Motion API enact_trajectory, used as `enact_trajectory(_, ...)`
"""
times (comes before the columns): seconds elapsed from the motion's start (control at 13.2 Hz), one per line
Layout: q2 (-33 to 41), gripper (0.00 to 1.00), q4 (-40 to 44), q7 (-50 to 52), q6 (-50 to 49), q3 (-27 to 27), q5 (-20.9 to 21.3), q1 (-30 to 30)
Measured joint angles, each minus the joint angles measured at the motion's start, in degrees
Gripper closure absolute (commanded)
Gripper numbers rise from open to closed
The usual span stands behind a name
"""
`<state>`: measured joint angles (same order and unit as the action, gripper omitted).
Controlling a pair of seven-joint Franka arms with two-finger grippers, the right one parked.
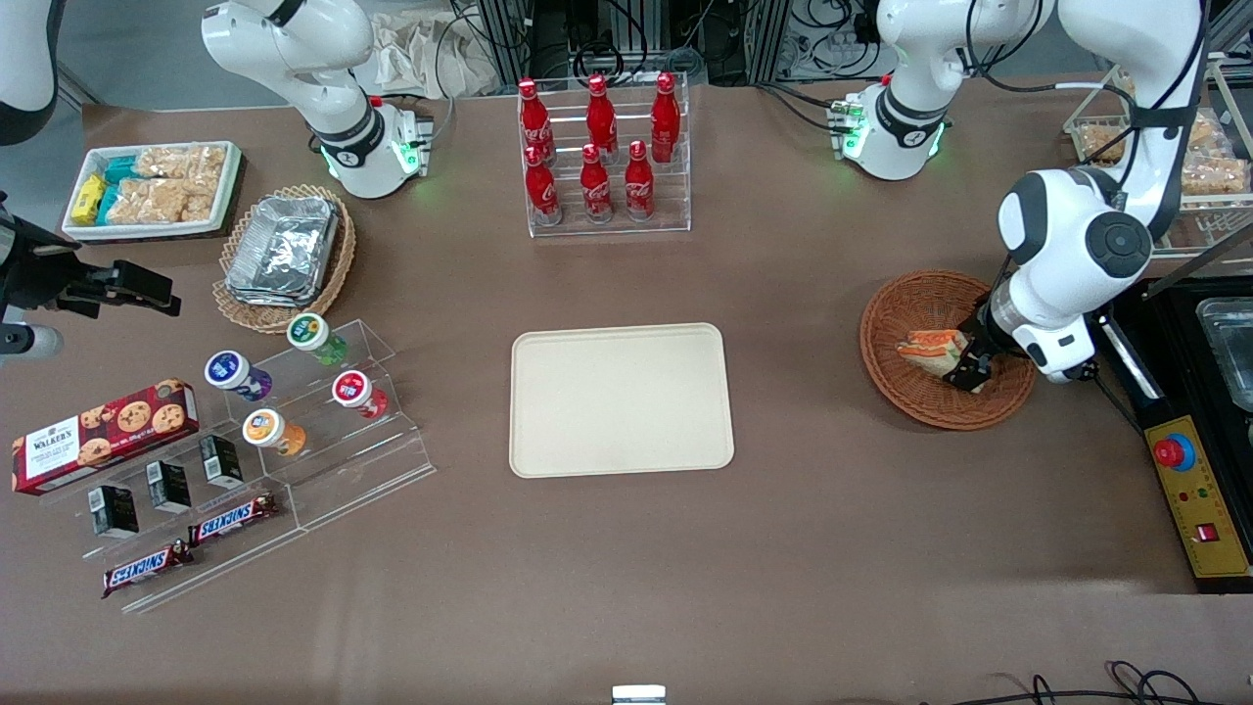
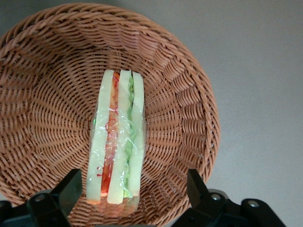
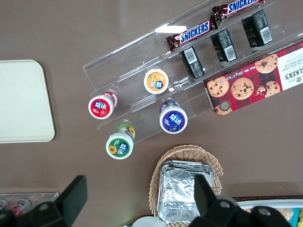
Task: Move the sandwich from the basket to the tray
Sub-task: 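Lower the left gripper and close it on the sandwich, then lift the sandwich out of the basket with the left gripper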
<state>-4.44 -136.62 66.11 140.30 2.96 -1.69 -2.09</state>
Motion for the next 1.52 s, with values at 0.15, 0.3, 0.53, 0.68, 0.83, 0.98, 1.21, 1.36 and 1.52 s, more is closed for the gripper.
enact_trajectory(0.15, -0.5, 0.01, -0.1, 0.0, 0.7, 0.1, 0.0, 0.1)
enact_trajectory(0.3, -1.2, 0.01, -0.2, 0.0, 1.5, 0.1, 0.0, 0.2)
enact_trajectory(0.53, -2.7, 0.01, -1.1, -0.1, 4.9, 0.4, 0.0, 0.4)
enact_trajectory(0.68, -3.8, 0.08, -1.6, -0.1, 6.5, 0.4, 0.0, 0.4)
enact_trajectory(0.83, -4.5, 0.24, -1.8, -0.2, 7.1, 0.4, 0.0, 0.4)
enact_trajectory(0.98, -4.7, 0.7, -1.8, -0.3, 7.3, 0.4, 0.0, 0.5)
enact_trajectory(1.21, -4.8, 1.0, -1.9, -0.5, 7.3, 0.5, 0.0, 0.5)
enact_trajectory(1.36, -4.7, 1.0, -1.9, -1.0, 7.3, 0.5, 0.0, 0.7)
enact_trajectory(1.52, -4.1, 1.0, -1.9, -1.9, 6.6, 0.5, 0.0, 0.8)
